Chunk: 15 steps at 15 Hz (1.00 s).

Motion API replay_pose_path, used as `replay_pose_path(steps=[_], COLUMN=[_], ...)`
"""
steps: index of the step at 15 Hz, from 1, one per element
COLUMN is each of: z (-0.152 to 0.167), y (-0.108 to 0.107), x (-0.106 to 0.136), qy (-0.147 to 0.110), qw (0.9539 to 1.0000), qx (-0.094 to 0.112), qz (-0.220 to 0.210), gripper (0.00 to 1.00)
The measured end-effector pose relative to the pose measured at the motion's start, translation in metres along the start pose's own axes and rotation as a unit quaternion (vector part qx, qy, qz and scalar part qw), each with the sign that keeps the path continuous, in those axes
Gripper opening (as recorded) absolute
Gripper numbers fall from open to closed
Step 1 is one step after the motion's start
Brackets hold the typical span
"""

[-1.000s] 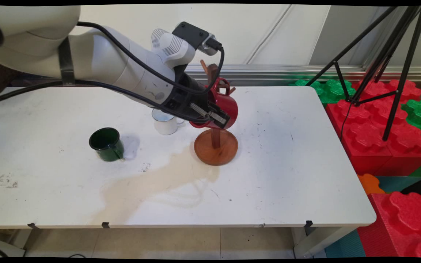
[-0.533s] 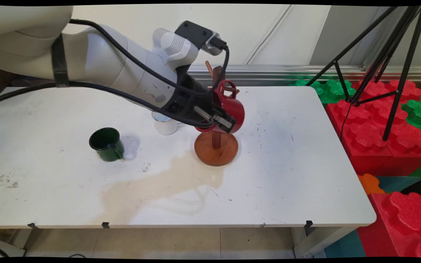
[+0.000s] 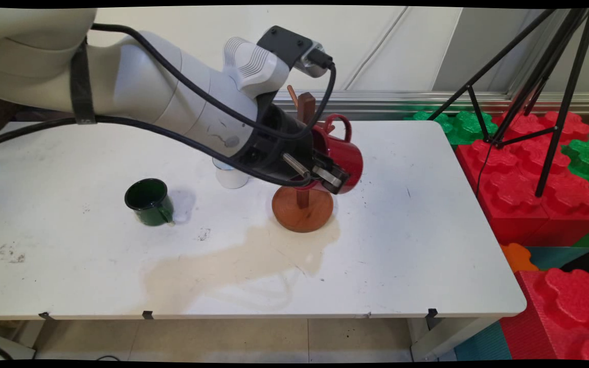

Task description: Place the picked object on the table

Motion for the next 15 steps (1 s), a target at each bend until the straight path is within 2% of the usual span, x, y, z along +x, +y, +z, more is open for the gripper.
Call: replay_pose_path(steps=[4,8,12,15], z=[-0.005,-0.018,-0.042,-0.061], y=[0.007,0.009,0.001,-0.011], x=[-0.002,-0.011,-0.021,-0.029], qy=[-0.004,-0.023,-0.05,-0.075], qw=[0.9998,0.9992,0.9977,0.9958], qx=[-0.016,-0.026,-0.024,-0.012], qz=[0.012,0.022,0.039,0.052], gripper=[0.0,0.0,0.0,0.0])
